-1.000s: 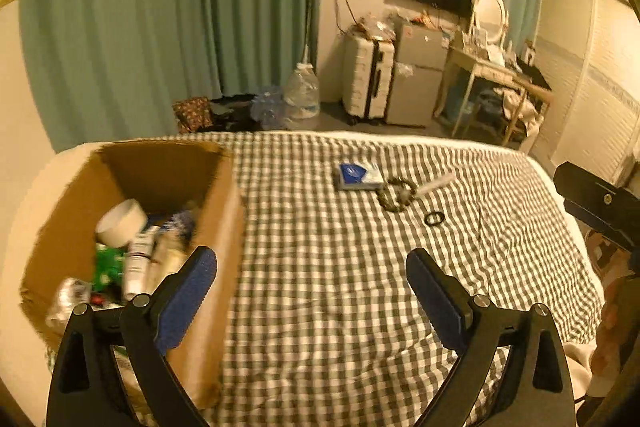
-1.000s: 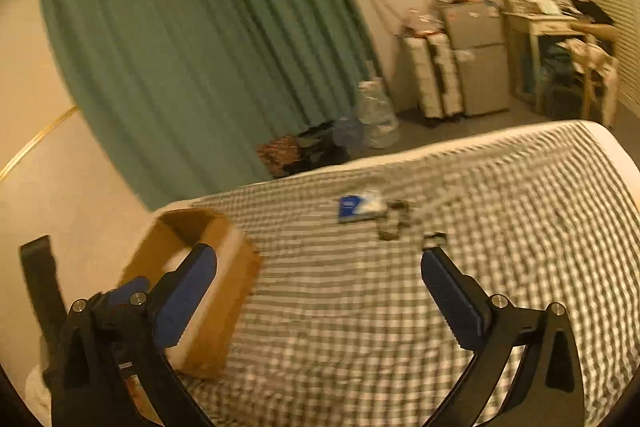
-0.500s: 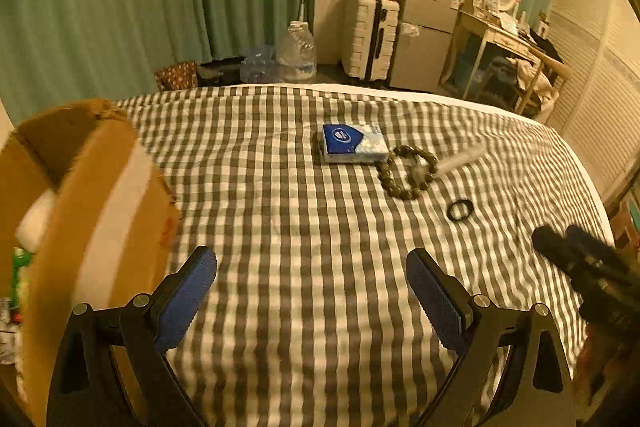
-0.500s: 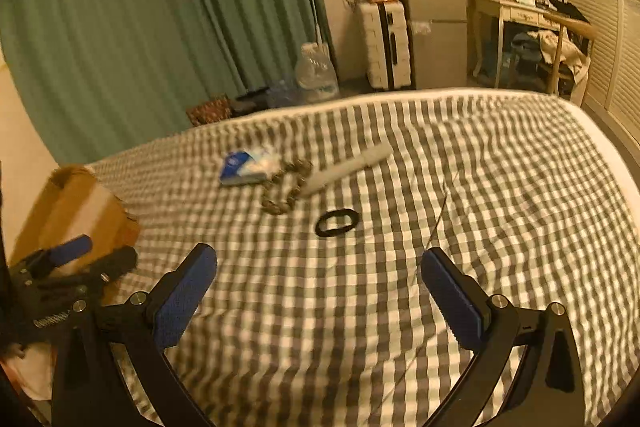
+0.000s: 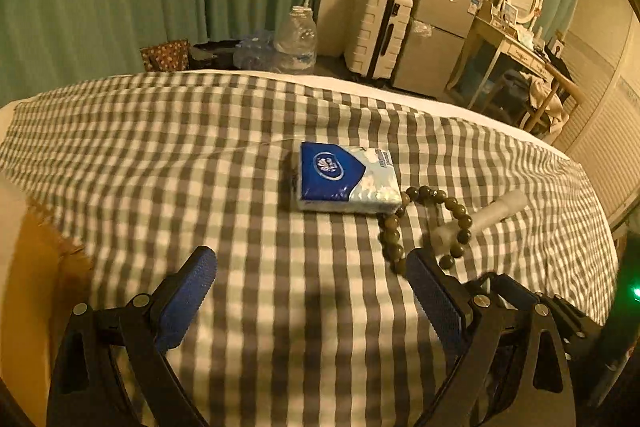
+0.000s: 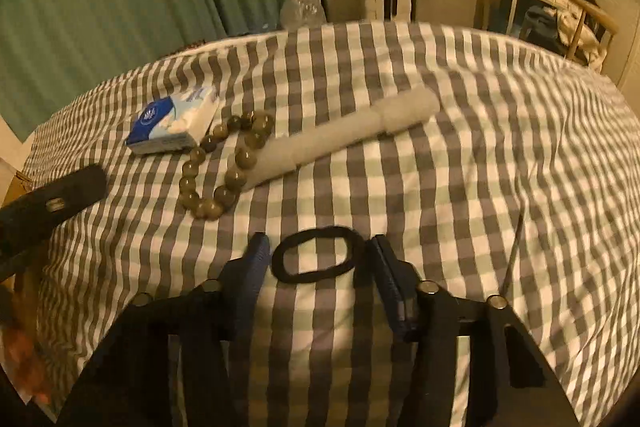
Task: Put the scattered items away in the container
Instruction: 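Grasp the blue tissue pack with the left gripper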
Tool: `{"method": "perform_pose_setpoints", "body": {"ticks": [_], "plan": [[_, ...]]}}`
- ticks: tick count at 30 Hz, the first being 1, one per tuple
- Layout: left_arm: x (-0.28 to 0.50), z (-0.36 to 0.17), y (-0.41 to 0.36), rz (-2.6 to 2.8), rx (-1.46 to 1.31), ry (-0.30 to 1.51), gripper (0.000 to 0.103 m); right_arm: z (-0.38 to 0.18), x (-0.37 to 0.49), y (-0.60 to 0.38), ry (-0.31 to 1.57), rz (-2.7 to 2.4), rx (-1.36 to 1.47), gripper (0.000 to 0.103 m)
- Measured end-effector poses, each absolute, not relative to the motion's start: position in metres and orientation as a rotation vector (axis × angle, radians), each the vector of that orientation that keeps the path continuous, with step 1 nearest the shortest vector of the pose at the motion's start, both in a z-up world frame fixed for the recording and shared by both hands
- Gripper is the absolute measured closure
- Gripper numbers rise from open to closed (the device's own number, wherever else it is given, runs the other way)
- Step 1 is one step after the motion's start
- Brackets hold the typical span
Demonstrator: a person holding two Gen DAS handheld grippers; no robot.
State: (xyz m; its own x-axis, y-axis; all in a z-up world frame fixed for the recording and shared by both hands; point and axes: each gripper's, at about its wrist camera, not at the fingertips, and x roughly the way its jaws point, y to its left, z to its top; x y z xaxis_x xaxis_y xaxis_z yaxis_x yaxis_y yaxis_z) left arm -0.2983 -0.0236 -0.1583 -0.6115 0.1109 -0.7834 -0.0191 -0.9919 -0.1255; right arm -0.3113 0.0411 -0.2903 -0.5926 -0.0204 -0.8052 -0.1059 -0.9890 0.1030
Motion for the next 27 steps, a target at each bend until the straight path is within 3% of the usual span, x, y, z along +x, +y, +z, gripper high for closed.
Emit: {"method": "perform_pose_setpoints", "body": {"ticks": [1, 2, 9, 14, 15, 16, 21, 27], "plan": [[-0.302, -0.161, -0.022, 2.750, -1.343, -0.160, 0.005, -0.289, -0.311, 0.043, 0.202, 2.750, -1.392, 0.089], [-0.305, -0.162, -0.020, 2.745, -1.329, -0.161, 0.005, -0.287, -0.311, 0.046, 0.206, 2.754, -1.380, 0.097], [-0.340, -0.167, -0.002, 2.728, -1.267, -0.196, 0.005, -0.268, -0.294, 0.086, 0.262, 2.701, -1.181, 0.097], [-0.373, -0.190, 0.002, 2.679, -1.459, -0.198, 0.005, -0.267, -0.292, 0.095, 0.333, 2.698, -1.194, 0.097], [-0.372, -0.189, 0.004, 2.688, -1.441, -0.169, 0.008, -0.267, -0.291, 0.096, 0.344, 2.703, -1.203, 0.097], [-0.369, -0.185, 0.005, 2.700, -1.408, -0.141, 0.029, -0.266, -0.289, 0.097, 0.349, 2.704, -1.198, 0.097], [-0.349, -0.166, 0.001, 2.649, -1.427, -0.064, 0.029, -0.261, -0.290, 0.102, 0.432, 2.731, -1.231, 0.097], [-0.287, -0.122, -0.024, 2.670, -1.361, -0.098, 0.029, -0.225, -0.248, 0.090, 0.441, 2.787, -1.213, 0.097]]}}
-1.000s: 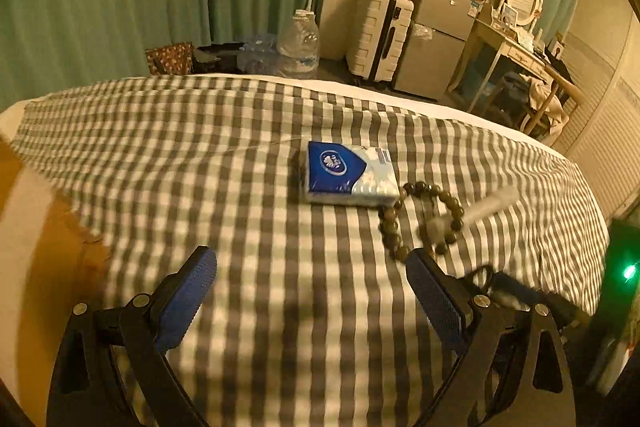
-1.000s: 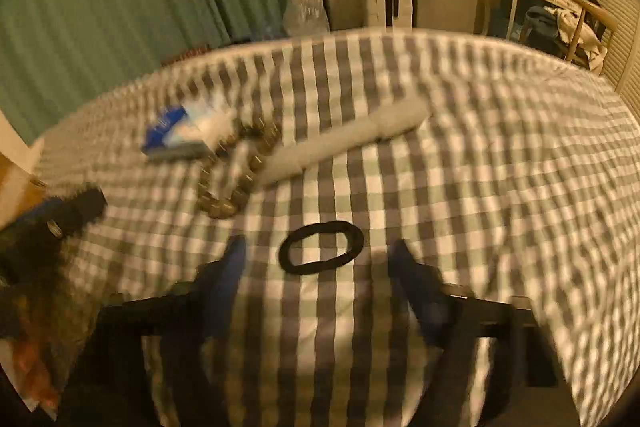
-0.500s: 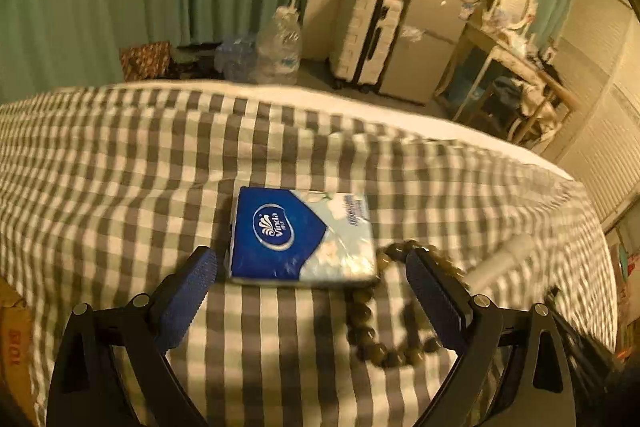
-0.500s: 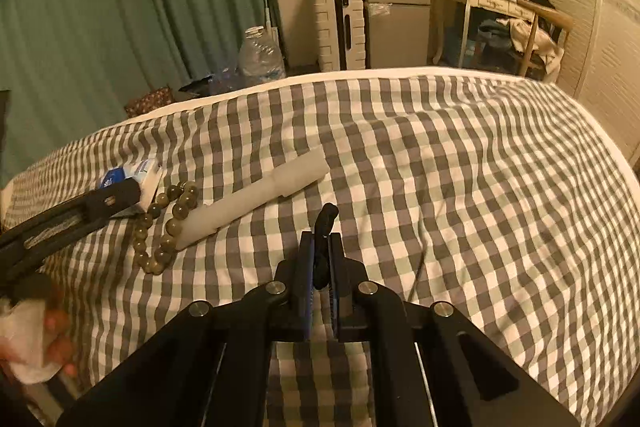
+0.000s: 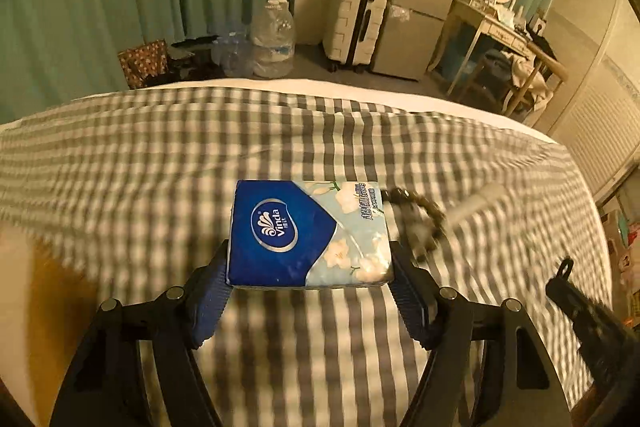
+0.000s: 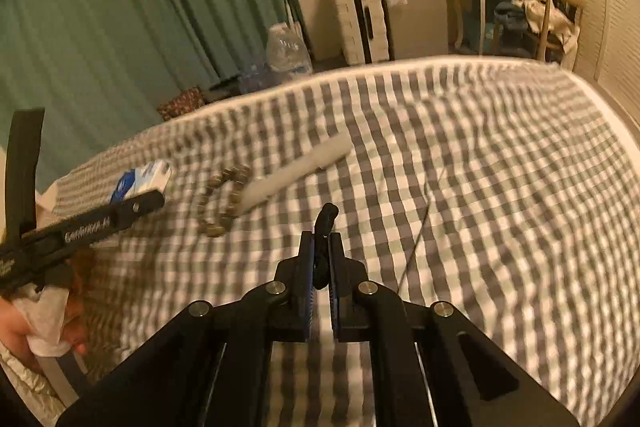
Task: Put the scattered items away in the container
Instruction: 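Grasp the blue tissue pack with the left gripper, then carry the tissue pack into the cardboard box and release it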
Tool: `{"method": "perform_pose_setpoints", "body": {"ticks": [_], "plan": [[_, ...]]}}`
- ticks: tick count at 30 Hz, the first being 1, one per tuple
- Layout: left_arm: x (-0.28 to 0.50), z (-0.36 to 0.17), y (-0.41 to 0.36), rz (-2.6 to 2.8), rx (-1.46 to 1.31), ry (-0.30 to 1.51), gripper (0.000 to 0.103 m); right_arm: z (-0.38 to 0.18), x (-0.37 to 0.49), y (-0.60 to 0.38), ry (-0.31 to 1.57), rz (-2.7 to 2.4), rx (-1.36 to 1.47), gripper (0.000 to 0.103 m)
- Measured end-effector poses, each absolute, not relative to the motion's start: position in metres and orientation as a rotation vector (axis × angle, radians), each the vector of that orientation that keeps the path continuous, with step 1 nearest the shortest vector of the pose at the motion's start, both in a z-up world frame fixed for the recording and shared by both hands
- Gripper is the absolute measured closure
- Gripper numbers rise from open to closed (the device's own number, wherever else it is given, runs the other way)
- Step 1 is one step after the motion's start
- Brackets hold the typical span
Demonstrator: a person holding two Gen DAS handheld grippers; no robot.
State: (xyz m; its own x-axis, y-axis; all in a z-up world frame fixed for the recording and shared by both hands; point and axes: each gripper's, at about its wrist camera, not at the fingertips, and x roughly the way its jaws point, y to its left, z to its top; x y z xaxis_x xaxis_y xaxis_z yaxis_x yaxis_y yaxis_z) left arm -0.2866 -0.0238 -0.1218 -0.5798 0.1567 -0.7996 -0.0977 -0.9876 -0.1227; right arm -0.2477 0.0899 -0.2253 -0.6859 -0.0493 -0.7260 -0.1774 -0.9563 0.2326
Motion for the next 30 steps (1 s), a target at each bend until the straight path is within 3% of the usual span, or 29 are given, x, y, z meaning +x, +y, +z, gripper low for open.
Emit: {"method": "perform_pose_setpoints", "body": {"ticks": [11, 21, 30], "plan": [[-0.153, -0.046, -0.062, 2.712, -1.223, -0.205, 0.029, -0.163, -0.159, 0.042, 0.522, 2.916, -1.147, 0.097], [-0.091, 0.027, -0.120, 2.821, -1.024, -0.233, 0.029, -0.082, -0.100, -0.054, 0.314, 3.158, -1.029, 0.097], [-0.072, 0.057, -0.197, 2.933, -0.972, -0.249, 0.028, -0.050, -0.103, -0.135, 0.252, 3.324, -1.055, 0.097]]}}
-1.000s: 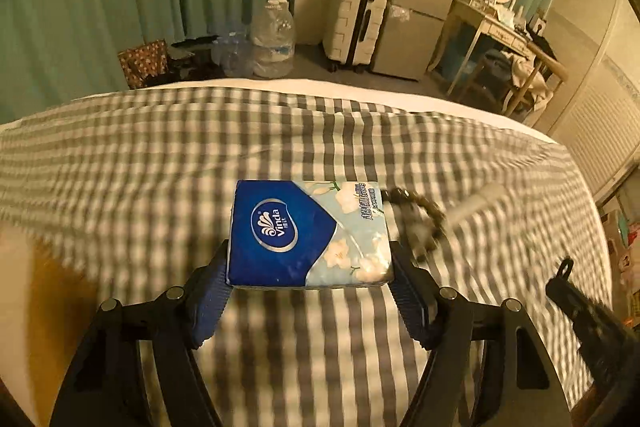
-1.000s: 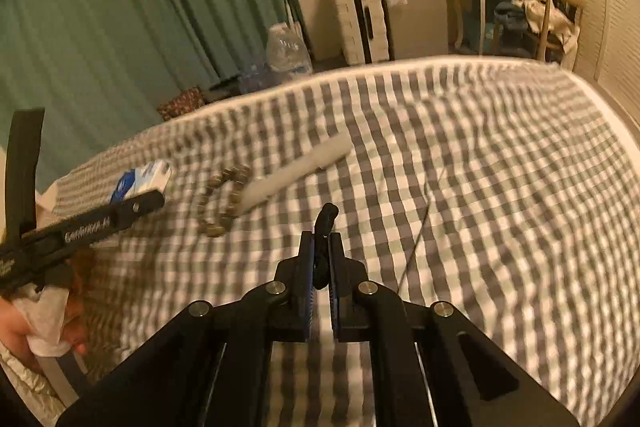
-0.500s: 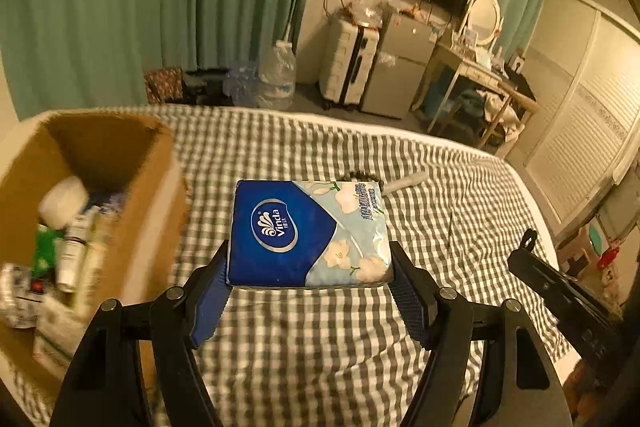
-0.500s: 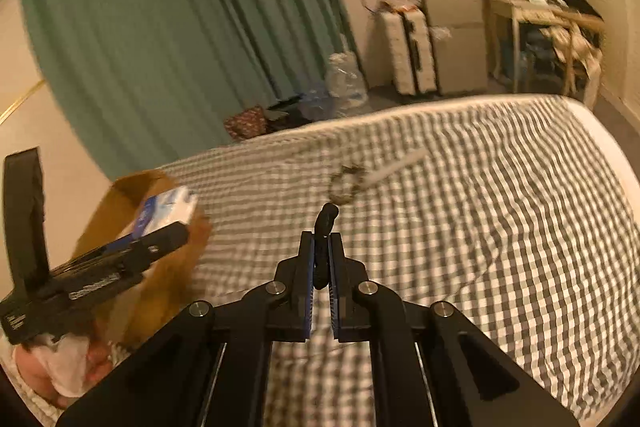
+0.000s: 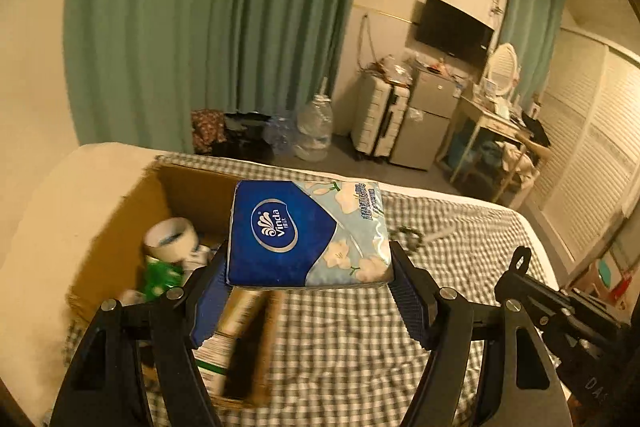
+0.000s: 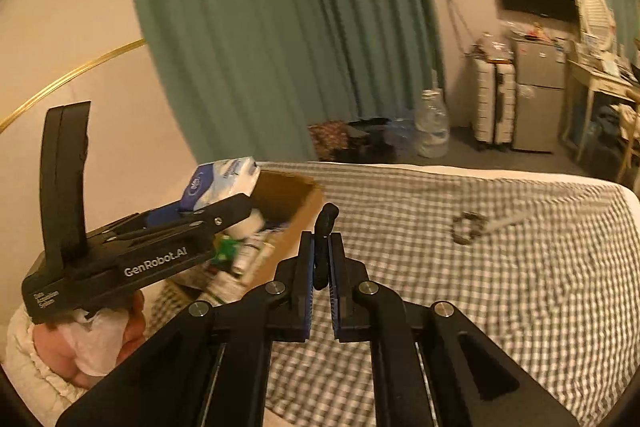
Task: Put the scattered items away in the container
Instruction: 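Carry the tissue pack into the cardboard box and release it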
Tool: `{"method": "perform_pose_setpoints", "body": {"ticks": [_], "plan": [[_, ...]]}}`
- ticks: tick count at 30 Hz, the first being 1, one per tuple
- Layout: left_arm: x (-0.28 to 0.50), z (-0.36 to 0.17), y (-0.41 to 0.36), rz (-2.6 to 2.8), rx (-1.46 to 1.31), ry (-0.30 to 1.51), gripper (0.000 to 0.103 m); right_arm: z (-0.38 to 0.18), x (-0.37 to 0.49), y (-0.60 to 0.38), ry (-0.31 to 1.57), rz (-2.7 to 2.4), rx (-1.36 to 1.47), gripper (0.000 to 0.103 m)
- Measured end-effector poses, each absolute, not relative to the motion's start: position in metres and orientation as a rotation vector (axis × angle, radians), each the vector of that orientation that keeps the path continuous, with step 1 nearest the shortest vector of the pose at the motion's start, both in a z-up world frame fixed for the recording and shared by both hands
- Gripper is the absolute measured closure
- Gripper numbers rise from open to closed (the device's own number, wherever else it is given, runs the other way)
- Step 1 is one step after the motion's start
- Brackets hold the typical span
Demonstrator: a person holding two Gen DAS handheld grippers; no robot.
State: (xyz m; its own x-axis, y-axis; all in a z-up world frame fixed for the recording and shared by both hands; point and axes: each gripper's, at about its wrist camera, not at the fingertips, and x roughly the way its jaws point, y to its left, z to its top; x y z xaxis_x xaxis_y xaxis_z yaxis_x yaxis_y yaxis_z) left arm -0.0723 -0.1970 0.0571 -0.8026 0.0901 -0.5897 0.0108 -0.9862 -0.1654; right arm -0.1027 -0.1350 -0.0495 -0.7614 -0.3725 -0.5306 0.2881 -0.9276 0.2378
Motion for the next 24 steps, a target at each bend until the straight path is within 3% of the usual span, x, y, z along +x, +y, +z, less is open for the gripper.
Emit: {"method": "perform_pose_setpoints", "body": {"ticks": [12, 20, 24], "plan": [[-0.103, 0.003, -0.307, 3.017, -1.176, -0.289, 0.029, -0.074, -0.191, -0.235, -0.133, -2.445, 0.938, 0.096], [-0.121, -0.049, -0.323, 2.968, -1.319, -0.278, 0.028, -0.120, -0.257, -0.278, -0.217, -2.320, 1.082, 0.096], [-0.121, -0.066, -0.320, 2.950, -1.376, -0.264, 0.019, -0.129, -0.271, -0.291, -0.233, -2.313, 1.110, 0.094]]}}
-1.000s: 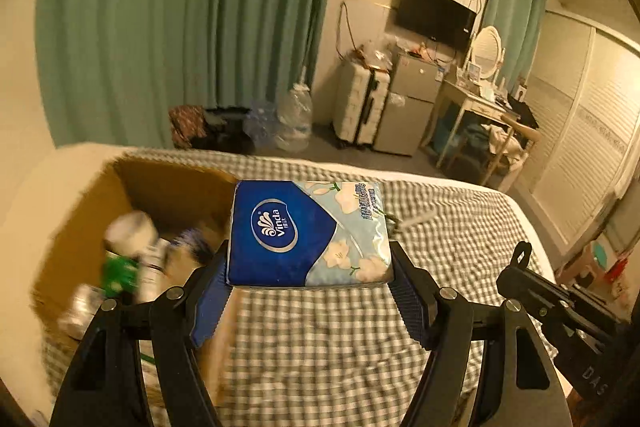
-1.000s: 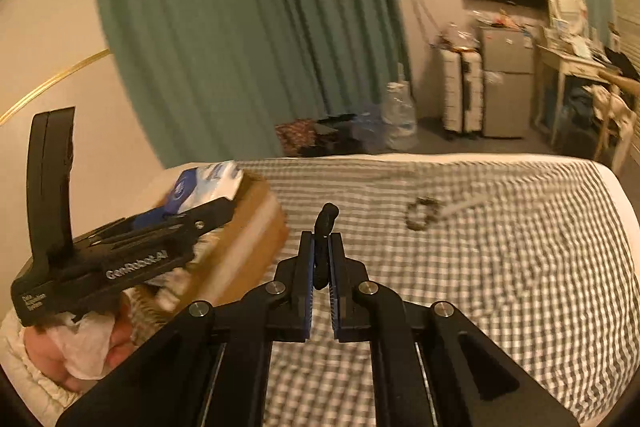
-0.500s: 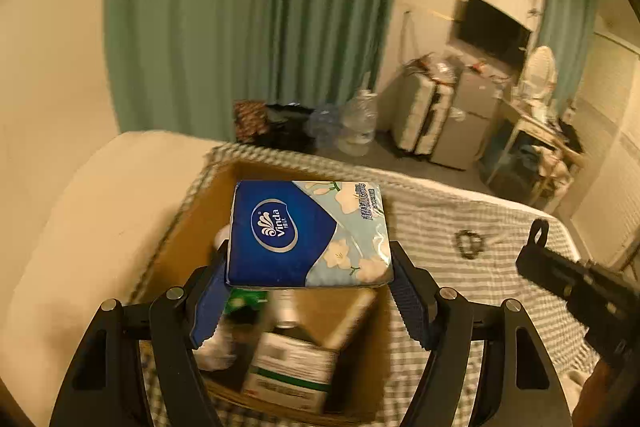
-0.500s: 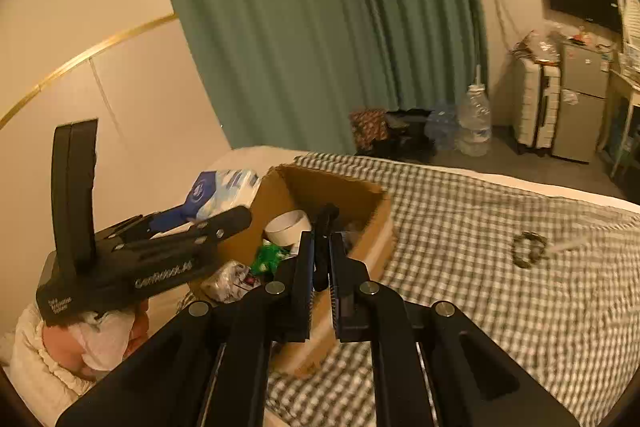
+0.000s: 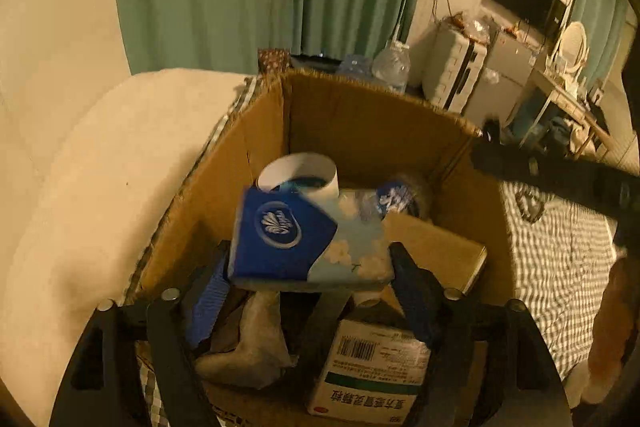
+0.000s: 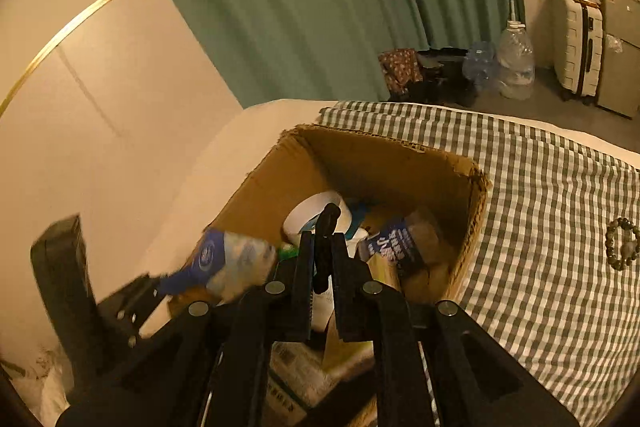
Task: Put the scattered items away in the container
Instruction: 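Carry the tissue pack into the cardboard box and release it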
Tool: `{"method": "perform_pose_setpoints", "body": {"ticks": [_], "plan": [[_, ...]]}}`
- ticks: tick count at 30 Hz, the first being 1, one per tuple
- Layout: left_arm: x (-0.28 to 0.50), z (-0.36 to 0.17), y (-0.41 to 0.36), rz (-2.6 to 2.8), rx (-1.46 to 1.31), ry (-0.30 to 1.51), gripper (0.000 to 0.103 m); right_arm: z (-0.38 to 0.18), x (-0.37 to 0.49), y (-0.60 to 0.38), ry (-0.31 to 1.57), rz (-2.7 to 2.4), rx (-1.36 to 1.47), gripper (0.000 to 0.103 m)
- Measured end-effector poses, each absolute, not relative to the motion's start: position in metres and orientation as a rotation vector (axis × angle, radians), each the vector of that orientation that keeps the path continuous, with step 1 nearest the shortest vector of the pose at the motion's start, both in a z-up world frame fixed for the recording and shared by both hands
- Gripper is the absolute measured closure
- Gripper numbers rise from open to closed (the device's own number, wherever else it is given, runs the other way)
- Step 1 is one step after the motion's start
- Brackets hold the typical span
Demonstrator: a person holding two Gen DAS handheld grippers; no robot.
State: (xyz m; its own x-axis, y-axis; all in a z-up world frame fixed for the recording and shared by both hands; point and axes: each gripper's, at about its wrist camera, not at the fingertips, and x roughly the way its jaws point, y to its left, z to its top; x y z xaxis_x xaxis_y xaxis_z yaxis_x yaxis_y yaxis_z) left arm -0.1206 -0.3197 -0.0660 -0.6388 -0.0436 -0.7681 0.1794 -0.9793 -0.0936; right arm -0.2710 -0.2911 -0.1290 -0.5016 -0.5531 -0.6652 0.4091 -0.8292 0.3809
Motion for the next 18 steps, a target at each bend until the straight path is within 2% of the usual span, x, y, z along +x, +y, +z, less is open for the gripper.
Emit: {"method": "perform_pose_setpoints", "body": {"ticks": [1, 3, 4, 5, 7, 13, 18], "plan": [[-0.120, -0.069, -0.319, -2.715, 1.290, 0.245, 0.015, -0.131, -0.274, -0.293, -0.246, -2.310, 1.116, 0.092], [-0.117, -0.075, -0.316, -2.680, 1.320, 0.254, 0.008, -0.132, -0.279, -0.295, -0.281, -2.318, 1.140, 0.054], [-0.115, -0.077, -0.314, -2.670, 1.324, 0.256, 0.007, -0.131, -0.278, -0.292, -0.300, -2.334, 1.149, 0.021], [-0.111, -0.077, -0.313, -2.656, 1.322, 0.256, 0.007, -0.129, -0.277, -0.288, -0.343, -2.362, 1.141, 0.015], [-0.105, -0.076, -0.310, -2.644, 1.324, 0.255, 0.007, -0.124, -0.274, -0.279, -0.407, -2.360, 1.113, 0.015], [-0.089, -0.051, -0.285, -2.691, 1.292, 0.246, 0.007, -0.107, -0.258, -0.239, -0.413, -2.450, 1.093, 0.015], [-0.077, -0.022, -0.253, -2.761, 1.220, 0.201, 0.006, -0.082, -0.220, -0.193, -0.320, -2.607, 1.003, 0.015]]}}
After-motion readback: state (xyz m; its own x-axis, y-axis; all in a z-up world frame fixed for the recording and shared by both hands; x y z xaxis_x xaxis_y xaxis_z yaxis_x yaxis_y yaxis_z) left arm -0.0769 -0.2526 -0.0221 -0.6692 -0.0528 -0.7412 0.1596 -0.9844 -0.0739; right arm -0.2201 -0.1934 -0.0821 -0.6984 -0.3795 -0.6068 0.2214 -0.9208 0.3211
